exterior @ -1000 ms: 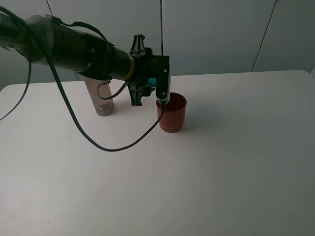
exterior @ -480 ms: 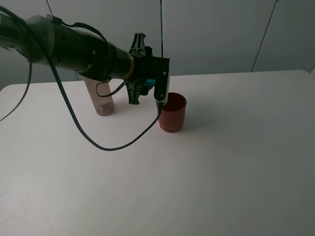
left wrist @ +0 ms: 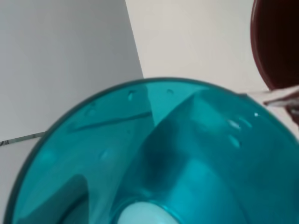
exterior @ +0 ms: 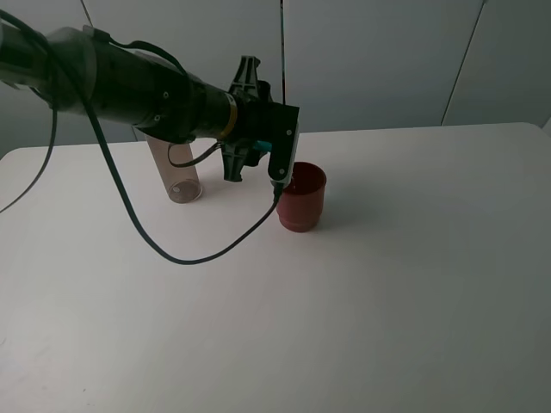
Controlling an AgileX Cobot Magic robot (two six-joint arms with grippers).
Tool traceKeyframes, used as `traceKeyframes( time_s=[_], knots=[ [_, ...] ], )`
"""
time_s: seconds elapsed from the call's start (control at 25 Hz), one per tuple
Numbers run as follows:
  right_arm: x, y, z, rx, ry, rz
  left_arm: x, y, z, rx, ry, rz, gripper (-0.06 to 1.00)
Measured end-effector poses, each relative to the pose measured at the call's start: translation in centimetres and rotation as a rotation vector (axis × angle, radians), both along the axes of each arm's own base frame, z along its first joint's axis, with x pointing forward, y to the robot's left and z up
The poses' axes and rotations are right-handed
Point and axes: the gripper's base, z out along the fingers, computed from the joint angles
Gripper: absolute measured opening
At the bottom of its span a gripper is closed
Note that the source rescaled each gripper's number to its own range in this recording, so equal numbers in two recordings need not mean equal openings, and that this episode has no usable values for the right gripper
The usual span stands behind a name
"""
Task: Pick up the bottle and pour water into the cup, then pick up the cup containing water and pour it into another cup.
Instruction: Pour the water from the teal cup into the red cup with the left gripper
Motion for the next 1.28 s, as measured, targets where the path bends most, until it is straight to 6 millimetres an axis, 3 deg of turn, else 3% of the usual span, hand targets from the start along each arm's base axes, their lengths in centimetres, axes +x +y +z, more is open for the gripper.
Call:
traceKeyframes(
  time_s=[1.28],
  knots=[
    [0.00,0.00,0.00,0.000,0.000,0.000,-0.48,-0.68,0.21,0.145,-0.097,-0.066,0.40]
  ],
)
